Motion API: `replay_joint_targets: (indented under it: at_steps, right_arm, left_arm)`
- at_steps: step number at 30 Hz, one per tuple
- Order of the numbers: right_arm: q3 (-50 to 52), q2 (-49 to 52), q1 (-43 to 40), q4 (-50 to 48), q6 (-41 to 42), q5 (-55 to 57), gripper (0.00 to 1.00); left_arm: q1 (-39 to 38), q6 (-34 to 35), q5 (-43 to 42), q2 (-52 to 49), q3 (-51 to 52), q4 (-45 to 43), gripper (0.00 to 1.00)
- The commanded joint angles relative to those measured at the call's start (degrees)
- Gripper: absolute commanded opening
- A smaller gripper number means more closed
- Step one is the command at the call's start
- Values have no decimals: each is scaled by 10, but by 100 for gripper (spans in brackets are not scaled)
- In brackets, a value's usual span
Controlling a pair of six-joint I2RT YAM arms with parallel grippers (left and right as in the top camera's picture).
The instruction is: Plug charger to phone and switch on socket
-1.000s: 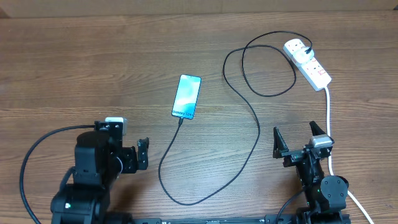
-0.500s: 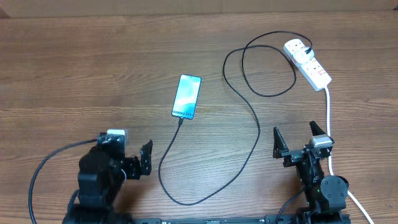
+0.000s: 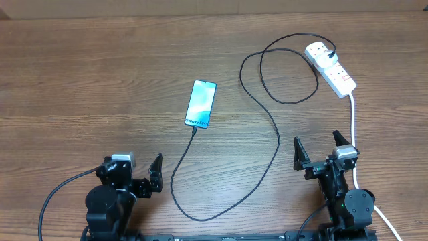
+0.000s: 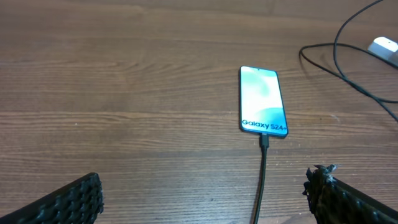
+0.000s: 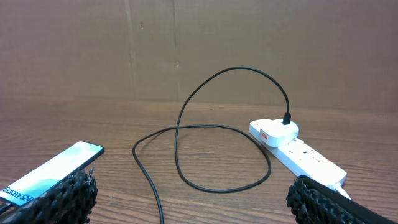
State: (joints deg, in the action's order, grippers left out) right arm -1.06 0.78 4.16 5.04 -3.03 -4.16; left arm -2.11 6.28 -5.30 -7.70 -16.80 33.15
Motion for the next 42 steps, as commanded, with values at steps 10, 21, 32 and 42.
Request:
replay_joint_targets:
  at_steps: [10, 21, 32, 42]
  right_arm:
    - [6, -6, 3, -4, -2, 5, 100]
    - [6, -6, 3, -4, -2, 5, 100]
    - [6, -6, 3, -4, -2, 5, 100]
    - [6, -6, 3, -4, -2, 5, 100]
  left_arm:
    - [35, 10, 36, 34, 7, -71, 100]
    - [43, 10, 47, 47, 65, -174, 100]
    - [43, 10, 51, 75, 134, -273, 100]
    - [43, 10, 107, 75, 165, -345, 100]
